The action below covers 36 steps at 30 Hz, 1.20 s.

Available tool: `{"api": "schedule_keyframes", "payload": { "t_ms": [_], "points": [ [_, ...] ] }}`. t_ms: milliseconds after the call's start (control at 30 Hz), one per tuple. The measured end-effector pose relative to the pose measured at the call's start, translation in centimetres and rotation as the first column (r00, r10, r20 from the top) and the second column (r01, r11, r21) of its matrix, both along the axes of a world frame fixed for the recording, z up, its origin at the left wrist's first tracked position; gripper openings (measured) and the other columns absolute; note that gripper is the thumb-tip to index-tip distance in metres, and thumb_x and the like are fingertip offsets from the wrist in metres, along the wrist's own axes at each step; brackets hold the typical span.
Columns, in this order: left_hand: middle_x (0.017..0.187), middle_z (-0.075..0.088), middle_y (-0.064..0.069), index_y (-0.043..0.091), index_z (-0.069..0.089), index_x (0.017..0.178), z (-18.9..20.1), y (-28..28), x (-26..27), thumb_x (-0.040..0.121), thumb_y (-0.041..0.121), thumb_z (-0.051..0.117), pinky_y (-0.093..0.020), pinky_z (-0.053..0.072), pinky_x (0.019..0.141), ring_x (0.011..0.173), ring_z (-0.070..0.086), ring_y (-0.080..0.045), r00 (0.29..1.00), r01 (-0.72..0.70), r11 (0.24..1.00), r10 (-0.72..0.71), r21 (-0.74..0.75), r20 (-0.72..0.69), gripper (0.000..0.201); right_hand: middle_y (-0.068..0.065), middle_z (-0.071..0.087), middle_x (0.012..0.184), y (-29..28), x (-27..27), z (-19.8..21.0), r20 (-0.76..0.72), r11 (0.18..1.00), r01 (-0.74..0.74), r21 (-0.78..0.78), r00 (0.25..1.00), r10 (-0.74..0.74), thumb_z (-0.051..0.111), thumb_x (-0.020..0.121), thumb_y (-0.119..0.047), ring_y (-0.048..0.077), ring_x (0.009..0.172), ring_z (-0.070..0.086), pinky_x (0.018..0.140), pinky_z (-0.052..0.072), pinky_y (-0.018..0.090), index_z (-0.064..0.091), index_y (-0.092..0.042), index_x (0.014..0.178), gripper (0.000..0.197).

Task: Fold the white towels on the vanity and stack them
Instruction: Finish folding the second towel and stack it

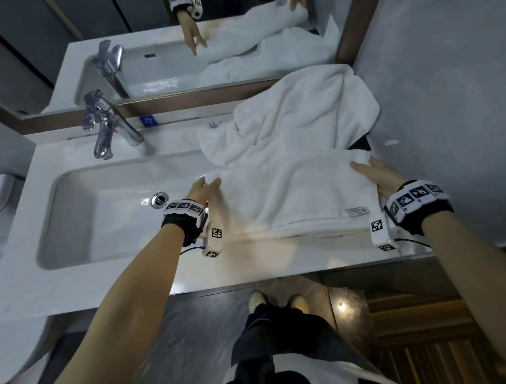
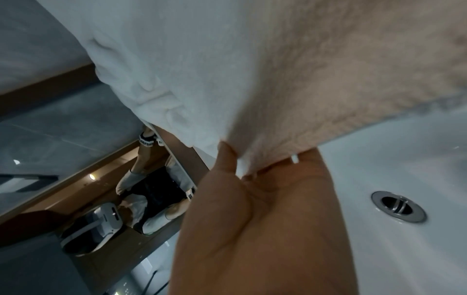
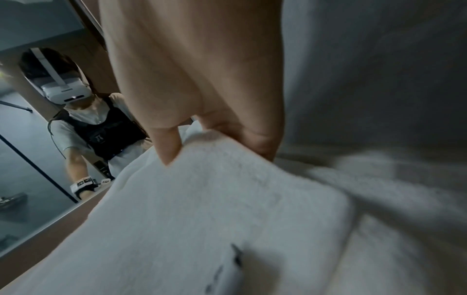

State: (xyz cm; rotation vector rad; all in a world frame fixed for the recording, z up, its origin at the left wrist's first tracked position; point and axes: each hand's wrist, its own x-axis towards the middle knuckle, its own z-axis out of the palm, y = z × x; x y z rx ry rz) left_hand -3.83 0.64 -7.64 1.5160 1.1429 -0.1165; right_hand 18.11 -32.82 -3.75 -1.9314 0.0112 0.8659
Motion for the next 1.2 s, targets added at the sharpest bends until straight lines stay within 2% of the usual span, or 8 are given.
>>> {"api": "schedule_keyframes", "payload": {
  "t_ms": [100,233,433,567,767,967,1067,1200],
  "points": [
    [0.112,0.052,-0.02,0.009,0.045,0.107,-0.4,0.5,-0.1,0.095,0.028,0.051,-0.047,0.045,0.099,0.105,0.056,-0.031,0.999,0.027,0.988,-0.032,0.149,0.035,0.023,0.015,0.052,0.136,-0.6,-0.1,0.0,0.089,0.999,-0.045,-0.028,0.995,0.047,0.053,0.095,-0.015,0.032,0.121,0.052,0.101,0.043,0.043,0.044,-0.007,0.136,0.043],
    [0.096,0.05,-0.013,0.011,0.045,0.104,-0.5,0.0,-0.4,0.096,0.024,0.05,-0.032,0.04,0.074,0.089,0.049,-0.022,0.992,-0.009,0.972,-0.02,0.237,0.123,0.016,0.015,0.058,0.128,-1.3,-1.3,-0.7,0.165,0.998,0.067,-0.01,0.984,-0.064,0.056,0.094,-0.019,0.026,0.106,0.058,0.091,0.048,0.039,0.054,-0.006,0.127,0.036],
    [0.103,0.062,-0.01,0.004,0.057,0.103,-0.7,0.1,-2.8,0.088,0.051,0.055,-0.035,0.051,0.095,0.096,0.062,-0.024,0.989,0.116,0.982,-0.128,-0.149,-0.07,0.049,0.013,0.069,0.105,-3.0,-2.8,-2.0,-0.001,0.982,0.088,-0.169,0.996,-0.09,0.062,0.084,-0.05,0.029,0.096,0.066,0.094,0.051,0.044,0.066,-0.008,0.09,0.042],
    [0.108,0.063,-0.015,0.001,0.058,0.11,-0.9,-0.4,-4.0,0.093,0.032,0.055,-0.034,0.051,0.085,0.094,0.063,-0.028,0.991,0.134,0.984,-0.13,-0.121,0.038,0.036,0.016,0.066,0.117,-3.7,-3.7,-2.4,0.162,0.98,0.012,-0.199,0.987,0.021,0.057,0.091,-0.036,0.029,0.103,0.063,0.096,0.049,0.045,0.062,-0.003,0.118,0.042],
    [0.08,0.065,0.003,0.014,0.061,0.112,-0.1,-1.0,-5.0,0.093,0.035,0.055,-0.013,0.047,0.05,0.067,0.061,-0.01,0.975,0.169,0.982,-0.179,0.084,0.128,0.029,0.017,0.07,0.103,-4.4,-4.5,-1.7,0.339,0.985,0.1,-0.139,0.94,-0.048,0.059,0.089,-0.037,0.03,0.094,0.066,0.089,0.053,0.048,0.068,-0.012,0.098,0.028],
    [0.115,0.059,-0.019,-0.001,0.051,0.115,-1.8,-2.9,-5.6,0.089,0.037,0.059,-0.037,0.043,0.091,0.108,0.056,-0.033,0.922,0.346,0.892,-0.267,0.291,-0.279,0.047,0.017,0.069,0.108,-4.6,-6.2,-2.6,0.388,0.952,0.036,-0.302,0.917,0.089,0.061,0.089,-0.035,0.029,0.09,0.063,0.078,0.05,0.037,0.065,-0.004,0.108,0.037],
    [0.126,0.049,-0.017,0.004,0.037,0.128,-1.1,-3.9,-5.0,0.08,0.029,0.07,-0.037,0.041,0.096,0.117,0.05,-0.034,0.977,0.164,0.909,-0.096,0.383,-0.19,0.063,0.019,0.065,0.114,-4.6,-6.5,-2.6,0.442,0.96,0.125,-0.252,0.897,-0.001,0.064,0.087,-0.026,0.027,0.095,0.061,0.075,0.041,0.029,0.056,0.0,0.115,0.039],
    [0.149,0.029,-0.018,0.002,0.028,0.143,0.4,-6.6,-3.1,0.081,0.025,0.067,-0.041,0.025,0.113,0.137,0.028,-0.036,0.92,0.29,0.589,-0.388,0.754,-0.051,0.077,0.02,0.061,0.12,-4.6,-6.4,-2.9,0.446,0.958,0.121,-0.259,0.895,0.007,0.063,0.087,-0.025,0.033,0.111,0.058,0.095,0.048,0.043,0.054,0.003,0.118,0.043]
  ]
}}
